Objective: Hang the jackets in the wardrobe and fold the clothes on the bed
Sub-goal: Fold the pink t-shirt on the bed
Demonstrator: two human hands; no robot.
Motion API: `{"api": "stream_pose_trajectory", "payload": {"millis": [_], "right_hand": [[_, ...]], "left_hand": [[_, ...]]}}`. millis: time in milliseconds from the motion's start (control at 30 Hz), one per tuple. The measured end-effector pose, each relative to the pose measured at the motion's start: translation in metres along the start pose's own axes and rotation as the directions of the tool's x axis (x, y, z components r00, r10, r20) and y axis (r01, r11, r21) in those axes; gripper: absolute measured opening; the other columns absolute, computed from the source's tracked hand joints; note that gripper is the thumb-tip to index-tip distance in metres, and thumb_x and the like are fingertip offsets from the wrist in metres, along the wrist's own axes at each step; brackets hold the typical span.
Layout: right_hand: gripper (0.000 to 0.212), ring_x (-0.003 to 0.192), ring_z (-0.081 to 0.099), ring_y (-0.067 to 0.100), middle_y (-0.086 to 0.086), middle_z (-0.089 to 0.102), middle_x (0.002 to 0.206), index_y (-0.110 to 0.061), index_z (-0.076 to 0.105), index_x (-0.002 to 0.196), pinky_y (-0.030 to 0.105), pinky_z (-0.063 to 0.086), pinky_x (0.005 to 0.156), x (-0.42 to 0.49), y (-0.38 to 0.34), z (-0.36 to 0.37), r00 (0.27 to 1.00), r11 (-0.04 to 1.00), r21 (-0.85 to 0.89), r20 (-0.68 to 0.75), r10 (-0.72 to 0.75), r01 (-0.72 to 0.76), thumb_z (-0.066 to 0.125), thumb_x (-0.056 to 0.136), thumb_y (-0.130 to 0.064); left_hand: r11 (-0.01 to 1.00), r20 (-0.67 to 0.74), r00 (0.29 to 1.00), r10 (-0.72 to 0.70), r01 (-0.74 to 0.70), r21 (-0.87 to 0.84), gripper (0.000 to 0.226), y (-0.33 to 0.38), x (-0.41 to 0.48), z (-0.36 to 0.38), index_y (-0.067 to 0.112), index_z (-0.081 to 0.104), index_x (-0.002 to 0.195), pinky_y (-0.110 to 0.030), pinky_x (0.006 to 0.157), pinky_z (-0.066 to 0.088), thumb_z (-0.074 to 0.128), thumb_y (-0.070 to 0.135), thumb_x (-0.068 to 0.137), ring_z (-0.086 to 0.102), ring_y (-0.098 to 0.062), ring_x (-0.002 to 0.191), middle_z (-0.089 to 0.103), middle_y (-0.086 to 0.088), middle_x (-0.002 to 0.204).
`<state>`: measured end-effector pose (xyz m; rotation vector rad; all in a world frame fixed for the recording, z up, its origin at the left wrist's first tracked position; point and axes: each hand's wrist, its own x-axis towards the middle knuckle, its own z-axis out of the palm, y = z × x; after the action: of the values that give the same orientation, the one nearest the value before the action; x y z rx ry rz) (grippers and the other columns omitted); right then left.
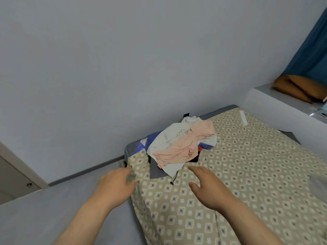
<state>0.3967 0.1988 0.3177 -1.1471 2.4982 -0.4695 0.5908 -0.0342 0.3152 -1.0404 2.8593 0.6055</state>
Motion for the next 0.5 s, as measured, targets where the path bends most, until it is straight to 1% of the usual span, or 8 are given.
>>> {"api": "stream_pose_trajectory", "payload": {"millis": [67, 167, 300, 400, 500], "right_hand": [[0.058, 0.141, 0.032, 0.014, -0.006, 0.035, 0.154, -0.028, 0.029, 0.154, 0.027, 0.029, 0.113, 0.012, 0.008, 0.004, 0.999, 1.000, -0.022, 0.046, 0.020, -0.019, 0.048, 0.100, -0.035], [0.059, 0.142, 0.032, 0.015, -0.006, 0.034, 0.156, -0.029, 0.026, 0.155, 0.027, 0.030, 0.112, 0.029, 0.023, 0.005, 0.994, 0.997, -0.065, 0.096, 0.053, -0.047, 0.047, 0.100, -0.036], [0.062, 0.145, 0.027, 0.016, -0.005, 0.029, 0.160, -0.029, 0.020, 0.157, 0.029, 0.027, 0.115, 0.058, 0.041, 0.006, 0.984, 0.991, -0.121, 0.157, 0.083, -0.064, 0.046, 0.101, -0.036], [0.062, 0.146, 0.027, 0.017, -0.004, 0.028, 0.160, -0.028, 0.020, 0.157, 0.028, 0.026, 0.115, 0.084, 0.050, 0.012, 0.979, 0.988, -0.145, 0.186, 0.078, -0.051, 0.046, 0.101, -0.034], [0.063, 0.144, 0.030, 0.018, -0.003, 0.030, 0.159, -0.028, 0.020, 0.157, 0.029, 0.029, 0.113, 0.117, 0.065, 0.022, 0.971, 0.987, -0.155, 0.230, 0.066, -0.030, 0.047, 0.100, -0.034]], "left_hand": [[1.000, 0.049, 0.999, 0.004, -0.003, -0.021, 0.040, -0.001, 0.018, 0.007, 0.028, 0.059, 0.129, -0.034, 0.101, 0.044, 0.053, 0.043, 0.093, 0.054, -0.018, 0.123, 0.060, 0.007, 0.133], [1.000, 0.069, 0.998, -0.002, 0.004, -0.028, 0.036, -0.003, 0.043, 0.017, 0.027, 0.061, 0.121, -0.034, 0.095, 0.046, 0.052, 0.044, 0.091, 0.057, -0.019, 0.118, 0.062, 0.008, 0.128], [0.995, 0.100, 0.994, -0.045, 0.054, -0.089, 0.040, -0.012, 0.073, 0.033, 0.029, 0.057, 0.129, -0.030, 0.091, 0.045, 0.051, 0.045, 0.092, 0.058, -0.019, 0.117, 0.060, 0.008, 0.131], [0.982, 0.116, 0.991, -0.069, 0.088, -0.167, 0.038, -0.011, 0.096, 0.050, 0.025, 0.057, 0.126, -0.030, 0.088, 0.045, 0.052, 0.043, 0.092, 0.058, -0.019, 0.114, 0.061, 0.005, 0.128], [0.971, 0.080, 0.993, -0.081, 0.097, -0.219, 0.037, -0.002, 0.123, 0.076, 0.021, 0.059, 0.124, -0.029, 0.084, 0.042, 0.053, 0.040, 0.093, 0.058, -0.019, 0.112, 0.062, 0.002, 0.126]]}}
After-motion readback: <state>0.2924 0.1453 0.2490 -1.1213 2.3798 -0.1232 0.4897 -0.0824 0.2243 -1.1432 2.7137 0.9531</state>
